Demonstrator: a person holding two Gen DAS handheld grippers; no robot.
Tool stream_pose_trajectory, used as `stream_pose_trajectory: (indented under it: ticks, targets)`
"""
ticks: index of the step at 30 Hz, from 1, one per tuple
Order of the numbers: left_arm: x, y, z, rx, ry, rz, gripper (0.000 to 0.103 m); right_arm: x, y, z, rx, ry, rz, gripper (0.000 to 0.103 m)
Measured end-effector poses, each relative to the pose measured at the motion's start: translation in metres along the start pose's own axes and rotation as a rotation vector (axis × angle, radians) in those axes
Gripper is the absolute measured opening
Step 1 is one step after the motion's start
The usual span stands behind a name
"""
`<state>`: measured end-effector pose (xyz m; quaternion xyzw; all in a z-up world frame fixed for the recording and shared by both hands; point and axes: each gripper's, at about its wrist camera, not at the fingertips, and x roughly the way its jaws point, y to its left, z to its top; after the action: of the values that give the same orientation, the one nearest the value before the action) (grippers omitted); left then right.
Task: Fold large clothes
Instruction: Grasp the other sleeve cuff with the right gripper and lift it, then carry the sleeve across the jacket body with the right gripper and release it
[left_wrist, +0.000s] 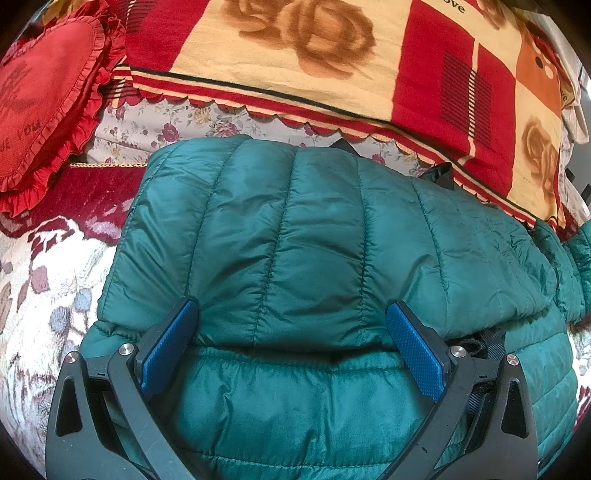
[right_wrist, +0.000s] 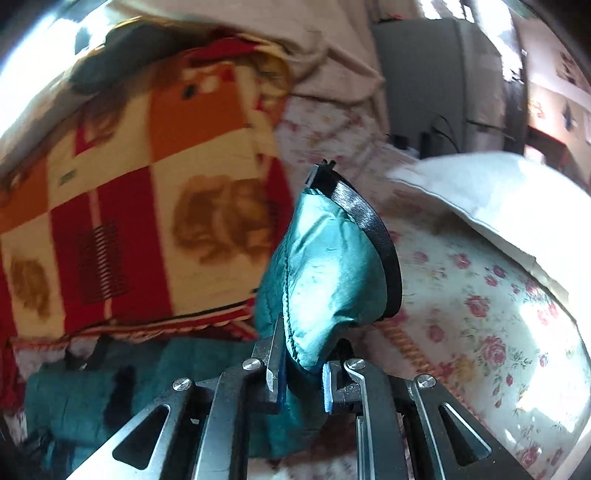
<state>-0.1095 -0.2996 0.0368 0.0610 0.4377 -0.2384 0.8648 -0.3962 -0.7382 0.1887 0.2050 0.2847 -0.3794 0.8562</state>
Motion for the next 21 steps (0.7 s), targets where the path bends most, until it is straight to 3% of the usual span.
stream_pose_trajectory:
  ticks: [21]
  targets:
    - [-0.002, -0.002, 0.001, 0.009, 0.006, 0.017, 0.102, -0.021, 0.122, -0.036, -0.208, 0.09, 0.173, 0.013]
